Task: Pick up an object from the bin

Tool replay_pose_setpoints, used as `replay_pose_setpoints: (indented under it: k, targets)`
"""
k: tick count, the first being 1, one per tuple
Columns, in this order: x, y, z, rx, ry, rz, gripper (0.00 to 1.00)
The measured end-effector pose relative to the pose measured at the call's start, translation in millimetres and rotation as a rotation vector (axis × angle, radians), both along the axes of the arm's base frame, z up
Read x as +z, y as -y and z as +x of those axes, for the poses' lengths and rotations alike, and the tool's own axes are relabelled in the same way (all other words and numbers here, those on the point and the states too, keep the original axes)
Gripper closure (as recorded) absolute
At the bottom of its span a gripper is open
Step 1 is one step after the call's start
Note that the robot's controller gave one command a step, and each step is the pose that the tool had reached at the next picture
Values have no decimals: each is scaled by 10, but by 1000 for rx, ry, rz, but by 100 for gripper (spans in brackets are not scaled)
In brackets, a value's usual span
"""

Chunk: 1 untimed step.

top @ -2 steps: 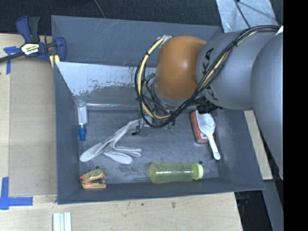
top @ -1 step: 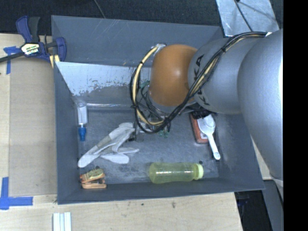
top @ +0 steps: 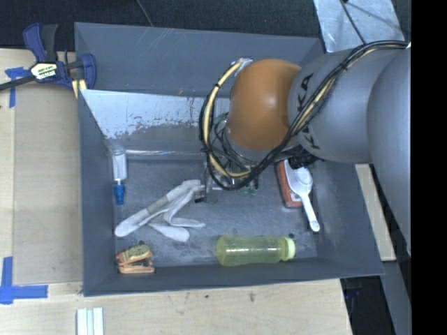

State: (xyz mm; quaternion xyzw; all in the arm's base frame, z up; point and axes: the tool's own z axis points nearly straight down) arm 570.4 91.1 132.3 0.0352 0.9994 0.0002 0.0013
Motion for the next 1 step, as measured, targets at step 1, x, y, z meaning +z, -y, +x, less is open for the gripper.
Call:
replay_pose_setpoints:
  k: [1]
  targets:
    - [54, 40, -6, 4, -2, -1, 100]
